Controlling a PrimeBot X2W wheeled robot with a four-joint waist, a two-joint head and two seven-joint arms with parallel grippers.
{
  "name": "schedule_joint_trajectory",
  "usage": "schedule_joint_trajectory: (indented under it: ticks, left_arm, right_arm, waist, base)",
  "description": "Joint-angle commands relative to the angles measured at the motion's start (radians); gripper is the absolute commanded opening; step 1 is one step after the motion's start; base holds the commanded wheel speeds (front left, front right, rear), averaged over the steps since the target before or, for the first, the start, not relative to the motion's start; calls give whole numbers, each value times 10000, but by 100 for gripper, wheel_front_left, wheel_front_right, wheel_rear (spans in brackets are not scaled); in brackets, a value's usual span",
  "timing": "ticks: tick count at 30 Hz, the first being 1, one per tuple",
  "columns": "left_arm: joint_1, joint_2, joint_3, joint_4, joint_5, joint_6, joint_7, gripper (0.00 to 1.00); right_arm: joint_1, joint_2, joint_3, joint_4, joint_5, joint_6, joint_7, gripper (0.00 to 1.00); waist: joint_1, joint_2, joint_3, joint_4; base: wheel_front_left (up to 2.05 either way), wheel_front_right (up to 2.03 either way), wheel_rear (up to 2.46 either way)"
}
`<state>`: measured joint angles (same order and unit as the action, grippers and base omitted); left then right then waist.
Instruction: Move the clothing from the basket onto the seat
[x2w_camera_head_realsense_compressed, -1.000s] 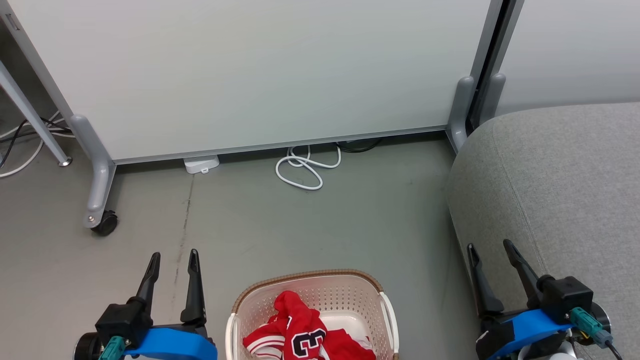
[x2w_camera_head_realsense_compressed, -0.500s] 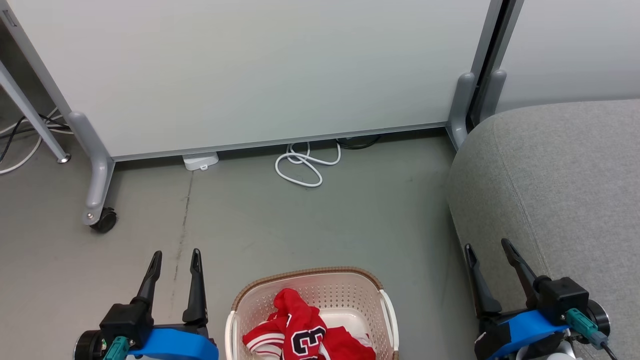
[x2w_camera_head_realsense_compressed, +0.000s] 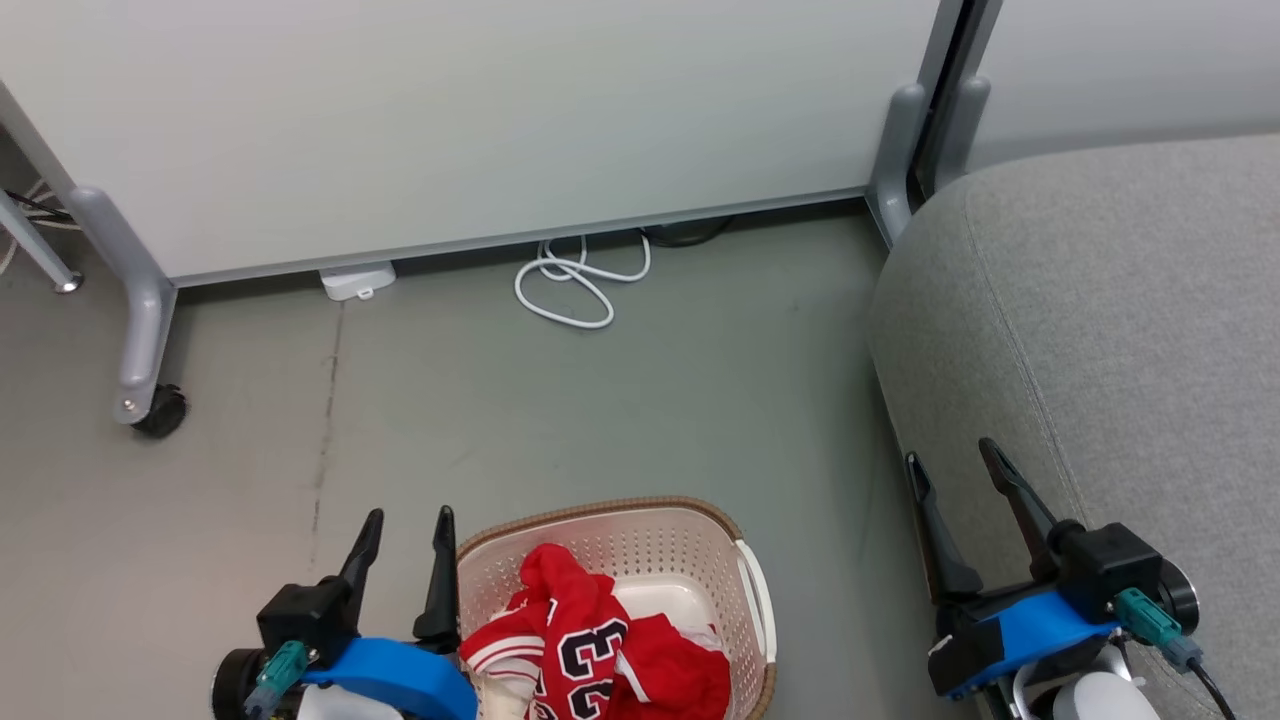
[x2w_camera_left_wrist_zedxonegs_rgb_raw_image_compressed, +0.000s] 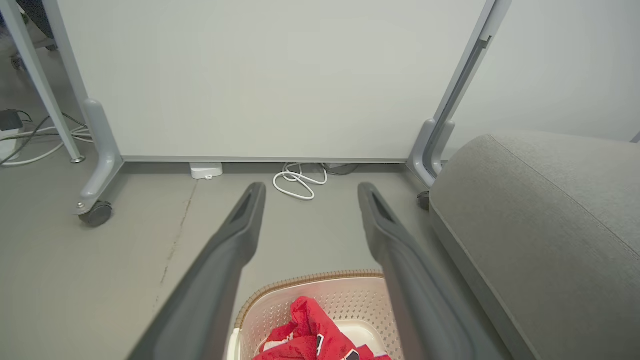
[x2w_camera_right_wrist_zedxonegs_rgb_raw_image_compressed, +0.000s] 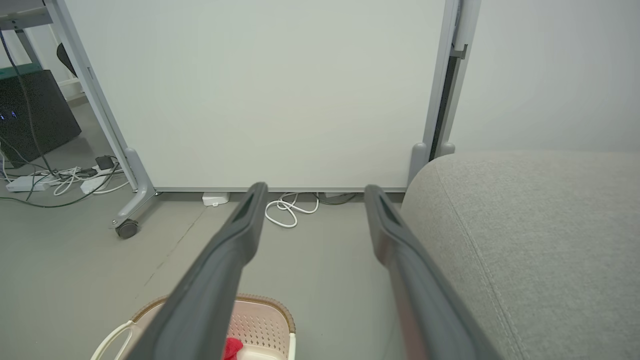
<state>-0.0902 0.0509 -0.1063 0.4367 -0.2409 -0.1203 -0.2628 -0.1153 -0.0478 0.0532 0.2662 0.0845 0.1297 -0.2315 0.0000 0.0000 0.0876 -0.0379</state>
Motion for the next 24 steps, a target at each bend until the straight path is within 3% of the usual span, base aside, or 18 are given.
schedule_joint_trajectory:
  ticks: [1, 13, 24]
  left_arm:
    - [-421, 38, -227, 440, -27, -48, -13, 100]
    - [-2656, 667, -1376, 3553, -772, -131, 427, 100]
    - [-4162, 1393, -1786, 5283, -1018, -31, 718, 100]
  right_arm:
    - [-239, -44, 54, -89, -6, 18, -57, 100]
    - [-1367, -36, 815, -351, 451, 12, -264, 100]
    - [-1841, -30, 1155, -574, 1215, 12, -344, 100]
  waist:
    - [0, 0, 479, -334]
    - [0, 0, 3169, -1766]
    - [0, 0, 5106, -2784]
  base:
    - [0, 0, 0]
    - [0, 0, 0]
    - [0, 0, 0]
